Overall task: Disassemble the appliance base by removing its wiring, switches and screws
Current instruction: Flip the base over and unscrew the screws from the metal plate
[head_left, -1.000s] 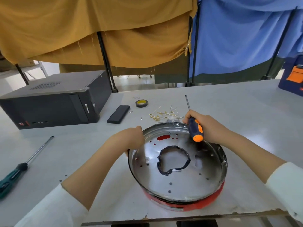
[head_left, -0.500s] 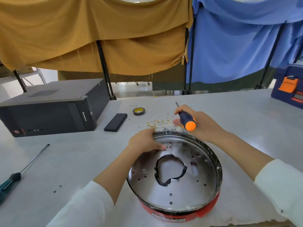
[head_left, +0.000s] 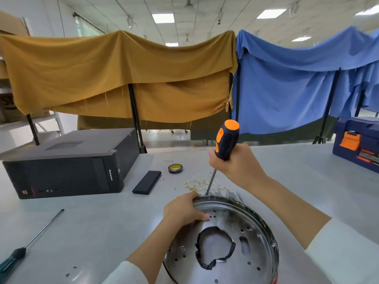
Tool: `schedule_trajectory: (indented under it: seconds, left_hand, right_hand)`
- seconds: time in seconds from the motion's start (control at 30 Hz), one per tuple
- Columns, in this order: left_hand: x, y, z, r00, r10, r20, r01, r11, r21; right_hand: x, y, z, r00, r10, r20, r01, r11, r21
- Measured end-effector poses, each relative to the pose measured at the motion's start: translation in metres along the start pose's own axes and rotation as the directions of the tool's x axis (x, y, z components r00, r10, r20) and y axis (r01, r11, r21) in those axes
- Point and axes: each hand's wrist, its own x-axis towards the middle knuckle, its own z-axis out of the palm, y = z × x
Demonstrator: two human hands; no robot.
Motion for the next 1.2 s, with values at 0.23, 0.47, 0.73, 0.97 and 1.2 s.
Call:
schedule_trajectory:
  seconds: [0.23,0.47,0.73,0.97,1.2]
  left_hand:
    - [0.000,-0.002,0.003,1.000,0.004,-0.021,-0.004,1.000,0.006]
    - [0.003,-0.003,0.004,1.000,0.015,-0.022,-0.015,1.000,0.004]
    - [0.002,-0.004,0.005,0.999,0.017,-0.035,-0.017,1.000,0.003]
    - [0.002,-0.004,0.005,1.000,0.011,-0.012,-0.011,1.000,-0.013]
    - [0.000,-0.002,0.003,1.000,0.010,-0.028,-0.010,1.000,-0.003]
  right_hand:
    - [-0.011,0.015,0.023,0.994,0.113,-0.011,-0.113,0.993,0.018]
    - [-0.012,0.018,0.026,0.991,0.124,-0.048,-0.124,0.992,-0.014]
    - [-0.015,0.023,0.032,0.990,0.129,-0.059,-0.128,0.992,0.012]
    - [-0.014,0.023,0.034,0.991,0.123,-0.052,-0.123,0.992,-0.001]
    - [0.000,0.021,0.041,0.979,0.174,-0.105,-0.180,0.983,-0.041]
